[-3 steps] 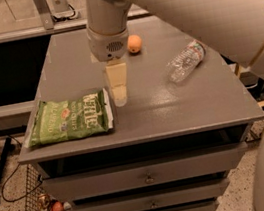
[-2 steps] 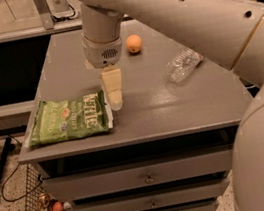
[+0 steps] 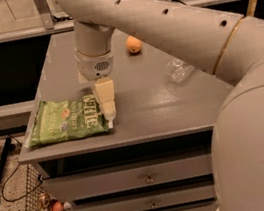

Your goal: Pick green jalapeno chip bag

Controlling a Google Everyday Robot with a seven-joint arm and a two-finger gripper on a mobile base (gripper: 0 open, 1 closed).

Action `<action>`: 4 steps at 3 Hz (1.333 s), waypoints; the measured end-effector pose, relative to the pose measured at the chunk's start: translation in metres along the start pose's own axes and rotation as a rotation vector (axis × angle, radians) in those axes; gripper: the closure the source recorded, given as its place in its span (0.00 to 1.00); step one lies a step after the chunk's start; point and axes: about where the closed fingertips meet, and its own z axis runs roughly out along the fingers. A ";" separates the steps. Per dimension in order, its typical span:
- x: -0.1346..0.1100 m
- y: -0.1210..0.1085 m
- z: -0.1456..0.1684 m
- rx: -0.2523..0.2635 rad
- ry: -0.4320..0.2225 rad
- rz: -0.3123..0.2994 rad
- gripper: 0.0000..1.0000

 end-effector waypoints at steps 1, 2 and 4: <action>0.002 0.007 0.013 -0.033 -0.011 0.007 0.26; 0.002 0.010 0.011 -0.031 -0.010 0.005 0.48; 0.000 0.010 0.002 -0.031 -0.010 0.005 0.95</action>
Offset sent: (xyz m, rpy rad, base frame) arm -0.0173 -0.0108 -0.0047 -0.0135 0.0332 0.0029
